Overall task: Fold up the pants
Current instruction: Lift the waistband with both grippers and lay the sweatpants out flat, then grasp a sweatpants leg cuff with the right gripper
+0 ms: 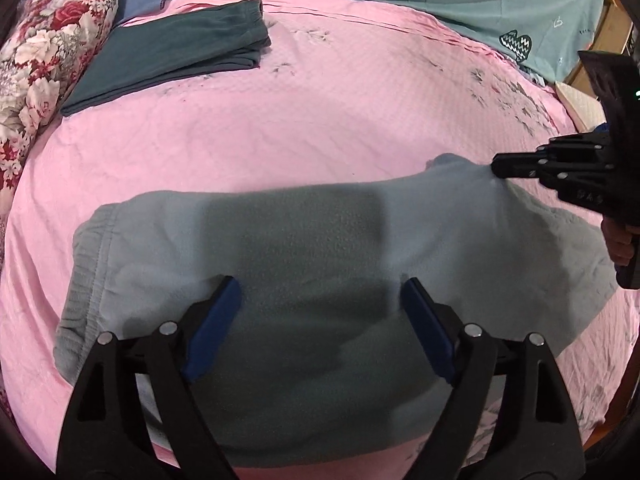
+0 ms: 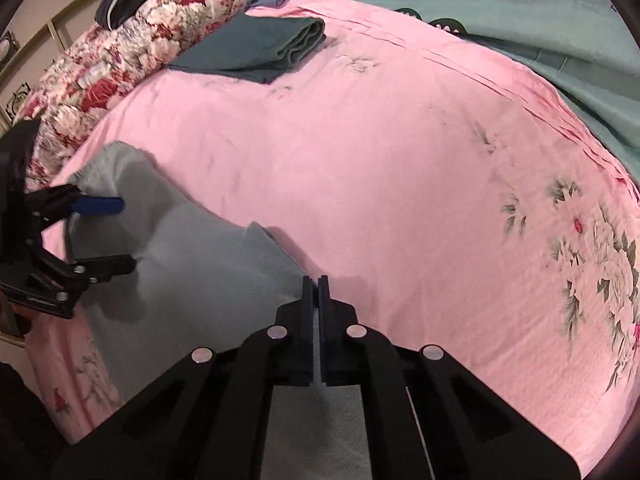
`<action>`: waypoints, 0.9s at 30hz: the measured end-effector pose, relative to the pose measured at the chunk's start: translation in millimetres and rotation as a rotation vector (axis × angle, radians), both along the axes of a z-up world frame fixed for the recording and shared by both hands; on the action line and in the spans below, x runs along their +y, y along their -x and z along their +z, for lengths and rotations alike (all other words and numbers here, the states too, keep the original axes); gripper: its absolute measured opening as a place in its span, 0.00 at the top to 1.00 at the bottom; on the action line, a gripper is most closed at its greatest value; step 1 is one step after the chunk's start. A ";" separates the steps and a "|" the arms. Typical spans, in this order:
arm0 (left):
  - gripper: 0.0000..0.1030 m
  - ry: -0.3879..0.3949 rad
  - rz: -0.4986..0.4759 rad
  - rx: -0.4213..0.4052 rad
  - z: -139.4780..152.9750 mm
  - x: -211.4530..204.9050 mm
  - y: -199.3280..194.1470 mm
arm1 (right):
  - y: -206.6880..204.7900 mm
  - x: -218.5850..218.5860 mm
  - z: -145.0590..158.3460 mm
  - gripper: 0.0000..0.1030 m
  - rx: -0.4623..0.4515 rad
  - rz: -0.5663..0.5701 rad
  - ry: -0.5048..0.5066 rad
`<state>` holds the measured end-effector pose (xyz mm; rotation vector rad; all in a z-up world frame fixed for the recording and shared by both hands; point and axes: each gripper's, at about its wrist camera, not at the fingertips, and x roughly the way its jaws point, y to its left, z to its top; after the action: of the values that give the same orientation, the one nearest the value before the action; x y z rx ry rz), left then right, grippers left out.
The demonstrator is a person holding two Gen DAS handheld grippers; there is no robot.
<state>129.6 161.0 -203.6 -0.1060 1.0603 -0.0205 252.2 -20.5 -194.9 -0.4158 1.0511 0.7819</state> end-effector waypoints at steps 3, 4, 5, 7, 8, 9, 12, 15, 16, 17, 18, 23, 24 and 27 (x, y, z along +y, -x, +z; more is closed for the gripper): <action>0.15 -0.077 -0.023 0.009 -3.1 -11.7 -1.8 | 4.6 -1.0 -10.8 0.89 -0.037 -0.039 0.007; 0.15 -0.090 -0.028 0.013 -2.1 -13.0 -2.3 | 9.1 -2.3 -4.6 0.88 -0.046 -0.092 0.009; 0.15 -0.088 -0.018 0.023 -0.1 -12.3 -3.0 | 15.8 -6.0 4.7 0.88 -0.053 -0.130 -0.023; 0.15 -0.073 0.023 0.025 6.0 -8.2 -2.6 | 39.8 -18.8 25.2 0.63 -0.054 -0.192 -0.169; 0.15 -0.058 0.054 0.011 11.0 -6.1 -1.7 | 49.6 -23.1 27.4 0.58 -0.048 -0.204 -0.194; 0.15 -0.039 0.069 0.007 13.2 -5.6 -1.1 | 59.1 -29.5 26.5 0.57 -0.046 -0.224 -0.204; 0.15 -0.088 0.067 0.035 2.7 -12.2 -3.8 | 77.2 -65.9 7.9 0.57 0.023 -0.309 -0.206; 0.10 -0.139 0.069 0.033 -5.3 -15.6 -4.6 | 85.6 -128.9 -10.6 0.57 0.064 -0.438 -0.188; 0.09 -0.133 0.076 0.039 -5.4 -14.2 -5.7 | 86.7 -154.1 -16.2 0.59 0.066 -0.486 -0.175; 0.08 -0.125 0.080 0.048 -6.2 -12.3 -7.2 | 89.1 -184.0 -16.7 0.60 0.075 -0.518 -0.225; 0.06 -0.132 0.077 0.050 -6.5 -12.1 -8.2 | 90.4 -209.2 -16.9 0.60 0.087 -0.556 -0.249; 0.02 -0.155 0.101 0.074 -6.3 -12.2 -11.8 | 100.0 -328.6 -12.7 0.60 -0.004 -0.802 -0.160; 0.02 -0.175 0.109 0.083 -4.4 -14.8 -12.5 | 102.8 -351.0 -12.9 0.59 -0.007 -0.863 -0.156; 0.02 -0.247 0.129 0.084 5.5 -24.5 -11.2 | 119.7 -420.6 -4.4 0.59 -0.043 -1.095 -0.143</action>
<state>140.8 136.5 -198.1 0.0486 1.1303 0.2326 132.5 -441.1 -199.3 0.2801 0.9883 -0.1380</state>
